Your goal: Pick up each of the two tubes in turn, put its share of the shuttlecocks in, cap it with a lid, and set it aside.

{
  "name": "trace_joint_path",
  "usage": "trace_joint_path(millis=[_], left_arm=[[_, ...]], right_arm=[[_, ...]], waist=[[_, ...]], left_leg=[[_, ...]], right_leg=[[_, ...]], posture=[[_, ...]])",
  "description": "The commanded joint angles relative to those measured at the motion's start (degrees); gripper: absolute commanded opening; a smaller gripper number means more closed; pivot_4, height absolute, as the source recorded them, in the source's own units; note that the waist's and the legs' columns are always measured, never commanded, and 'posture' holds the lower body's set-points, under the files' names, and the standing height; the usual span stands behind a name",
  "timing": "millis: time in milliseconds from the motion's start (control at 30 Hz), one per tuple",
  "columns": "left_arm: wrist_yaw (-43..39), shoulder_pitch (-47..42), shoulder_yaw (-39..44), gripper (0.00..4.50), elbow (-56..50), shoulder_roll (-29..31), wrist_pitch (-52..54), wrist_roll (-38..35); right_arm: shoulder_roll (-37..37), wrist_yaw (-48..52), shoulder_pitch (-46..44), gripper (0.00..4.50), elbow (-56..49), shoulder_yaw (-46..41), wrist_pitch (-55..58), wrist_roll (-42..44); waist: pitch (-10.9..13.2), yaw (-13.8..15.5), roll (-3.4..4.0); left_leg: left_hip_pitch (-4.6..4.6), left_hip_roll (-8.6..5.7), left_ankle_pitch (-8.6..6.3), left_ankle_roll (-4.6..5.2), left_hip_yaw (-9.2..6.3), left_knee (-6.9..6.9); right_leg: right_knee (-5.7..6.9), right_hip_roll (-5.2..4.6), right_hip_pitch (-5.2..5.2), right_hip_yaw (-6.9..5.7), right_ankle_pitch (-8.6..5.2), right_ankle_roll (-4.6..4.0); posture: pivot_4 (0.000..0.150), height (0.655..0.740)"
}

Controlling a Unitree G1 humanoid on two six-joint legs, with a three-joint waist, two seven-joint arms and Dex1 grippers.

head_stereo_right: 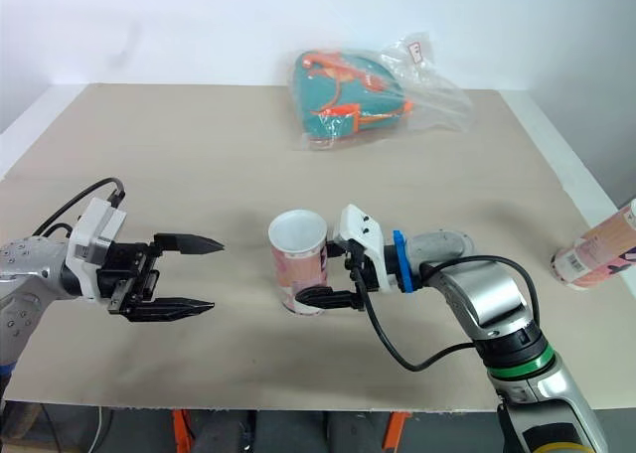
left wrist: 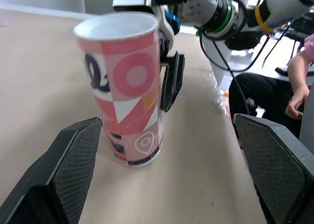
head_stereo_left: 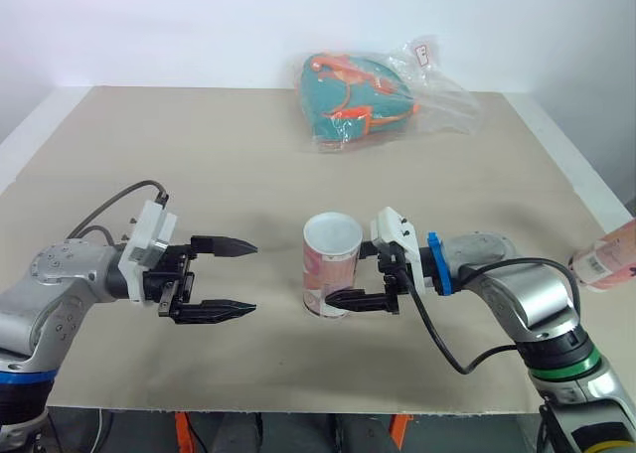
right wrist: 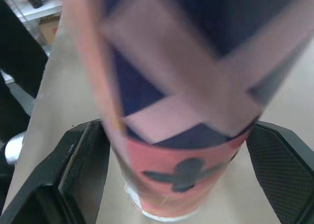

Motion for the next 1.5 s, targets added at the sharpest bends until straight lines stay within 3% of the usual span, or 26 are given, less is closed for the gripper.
trace_joint_path(millis=[33, 100, 233, 500, 767, 1033, 1267, 1500], left_arm=[[-0.22, -1.27, -1.01, 4.5, -0.35, -0.14, -1.02, 0.55], [-0.26, -1.94, -1.67, 4.5, 0.08, -0.37, -1.26, 0.83], [-0.46, -3.66, -3.07, 4.5, 1.05, -1.04, -1.72, 1.46], [-1.5, -16.41, -11.63, 4.5, 8.62, -10.61, -4.77, 5.05], [-0.76, -27.09, -12.96, 4.5, 17.53, -20.3, -1.98, 3.48], [-2.36, -31.89, -17.99, 4.5, 26.76, -24.89, -7.27, 11.24], [-1.59, -35.98, -18.0, 4.5, 32.49, -29.33, -8.92, 13.82], [3.55, -36.9, -19.17, 4.5, 37.18, -30.84, -11.63, 20.42]], right_arm=[[0.45, 0.63, -0.99, 3.66, -0.25, -0.63, -1.28, 0.69], [0.66, 0.53, -0.92, 2.81, -0.35, -0.57, -1.26, 0.62], [0.62, 0.37, -0.82, 2.02, -0.49, -0.84, -1.07, 0.7], [-2.1, -1.82, -0.8, 2.02, 1.54, -7.27, -0.84, 1.3], [-2.41, -14.01, 9.41, 2.02, 1.33, -28.57, -3.29, 2.74], [3.15, -30.78, 19.85, 2.02, 4.1, -44.88, -9.88, -0.23], [4.24, -37.72, 19.58, 2.02, 8.97, -47.72, -14.57, -1.83], [1.13, -39.11, 20.47, 2.02, 14.21, -44.52, -16.49, -6.52]], waist=[[0.0, 0.01, 0.0], [0.0, 0.0, 0.0], [0.0, -0.01, 0.0], [0.02, 0.33, -0.04], [0.02, 0.5, -0.05], [0.01, 0.02, 0.02], [-0.02, -0.1, 0.12], [-0.07, -0.02, 0.26]], left_leg=[[0.0, 0.0, 0.0, 0.0, 0.0, 0.0], [0.0, 0.0, 0.0, 0.0, 0.0, 0.0], [0.0, 0.0, 0.0, 0.0, 0.0, 0.01], [-0.03, -0.08, 0.01, -0.01, -0.04, 0.16], [-0.05, -0.13, 0.0, 0.01, -0.11, 0.18], [0.04, -0.19, 0.0, 0.02, -0.11, 0.18], [0.09, -0.2, 0.09, 0.06, -0.07, 0.24], [0.09, -0.24, 0.09, 0.07, -0.08, 0.23]], right_leg=[[0.0, 0.0, 0.0, 0.0, 0.0, 0.0], [0.0, 0.01, 0.0, 0.0, 0.0, 0.0], [0.01, 0.01, 0.0, 0.0, 0.0, 0.01], [0.0, -0.02, 0.1, -0.01, 0.06, 0.11], [0.0, -0.02, 0.17, -0.01, 0.2, -0.12], [0.03, -0.04, 0.22, 0.03, 0.21, -0.1], [0.03, -0.04, 0.28, 0.08, 0.22, 0.21], [0.02, -0.08, 0.33, 0.09, 0.22, 0.2]], posture=[[0.15, 0.74], [0.15, 0.74], [0.15, 0.74], [0.15, 0.74], [0.15, 0.74], [0.15, 0.74], [0.15, 0.74], [0.15, 0.74]])
